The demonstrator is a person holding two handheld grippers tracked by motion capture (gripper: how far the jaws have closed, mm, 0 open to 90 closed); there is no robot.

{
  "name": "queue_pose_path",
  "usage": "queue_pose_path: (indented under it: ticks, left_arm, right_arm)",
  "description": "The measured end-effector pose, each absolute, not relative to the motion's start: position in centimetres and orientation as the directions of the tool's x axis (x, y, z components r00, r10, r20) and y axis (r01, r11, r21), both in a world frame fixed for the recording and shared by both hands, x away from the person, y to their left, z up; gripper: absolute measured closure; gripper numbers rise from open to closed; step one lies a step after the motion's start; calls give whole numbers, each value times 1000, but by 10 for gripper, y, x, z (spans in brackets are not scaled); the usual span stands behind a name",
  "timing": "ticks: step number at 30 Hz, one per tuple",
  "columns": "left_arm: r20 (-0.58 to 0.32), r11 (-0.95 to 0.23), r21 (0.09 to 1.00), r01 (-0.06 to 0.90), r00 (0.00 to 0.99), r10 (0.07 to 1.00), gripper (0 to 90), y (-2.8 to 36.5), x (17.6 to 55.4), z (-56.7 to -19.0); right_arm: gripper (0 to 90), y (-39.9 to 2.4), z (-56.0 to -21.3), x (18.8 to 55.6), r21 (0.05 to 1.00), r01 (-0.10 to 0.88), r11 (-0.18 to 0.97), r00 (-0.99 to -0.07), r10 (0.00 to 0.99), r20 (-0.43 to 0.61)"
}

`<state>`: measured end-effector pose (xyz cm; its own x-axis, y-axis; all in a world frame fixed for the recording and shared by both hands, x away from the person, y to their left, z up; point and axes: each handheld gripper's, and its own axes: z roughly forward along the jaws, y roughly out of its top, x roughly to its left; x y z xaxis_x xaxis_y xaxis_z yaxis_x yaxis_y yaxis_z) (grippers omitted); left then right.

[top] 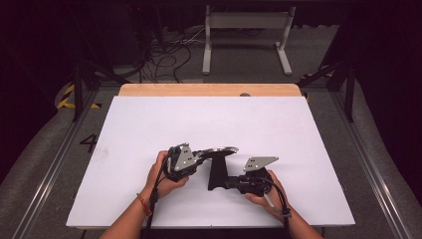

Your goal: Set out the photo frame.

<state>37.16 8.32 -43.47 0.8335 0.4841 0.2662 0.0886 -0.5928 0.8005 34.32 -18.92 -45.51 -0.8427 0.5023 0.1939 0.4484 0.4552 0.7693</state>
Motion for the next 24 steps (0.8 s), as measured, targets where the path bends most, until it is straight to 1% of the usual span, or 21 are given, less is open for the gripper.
queue_pose_path:
  ticks: [9, 11, 14, 15, 18, 19, 21, 22, 23, 24]
  left_arm:
    - [259, -586, 805, 94, 832, 490, 751, 82, 370, -435]
    - [256, -577, 811, 96, 829, 497, 736, 84, 370, -434]
    - [248, -573, 814, 99, 831, 497, 685, 85, 370, -434]
    - [247, -566, 818, 99, 829, 502, 686, 85, 370, -434]
    - [249, -561, 823, 94, 827, 504, 659, 85, 370, -433]
    - [247, -553, 829, 87, 830, 500, 659, 85, 369, -432]
    - [249, -552, 830, 85, 829, 501, 658, 84, 369, -432]
    - [247, -549, 831, 85, 829, 501, 658, 84, 369, -432]
    - [252, -558, 826, 85, 829, 499, 682, 83, 369, -432]
    - [254, -561, 823, 85, 829, 499, 695, 82, 369, -433]
  right_arm:
    - [820, -195, -453, 344, 760, 463, 457, -832, 520, 194]
    - [820, -197, -453, 344, 762, 466, 450, -829, 524, 197]
    - [824, -198, -452, 344, 762, 466, 450, -826, 530, 191]
    - [825, -198, -451, 343, 767, 463, 445, -822, 539, 184]
    - [808, -199, -449, 342, 771, 462, 438, -815, 553, 175]
    - [748, -199, -446, 340, 780, 454, 429, -810, 564, 162]
    - [751, -199, -441, 337, 794, 435, 426, -800, 588, 123]
    - [751, -199, -441, 337, 794, 435, 426, -800, 588, 123]
    - [829, -198, -433, 331, 812, 394, 431, -798, 598, 70]
    - [865, -198, -428, 328, 825, 367, 430, -806, 589, 51]
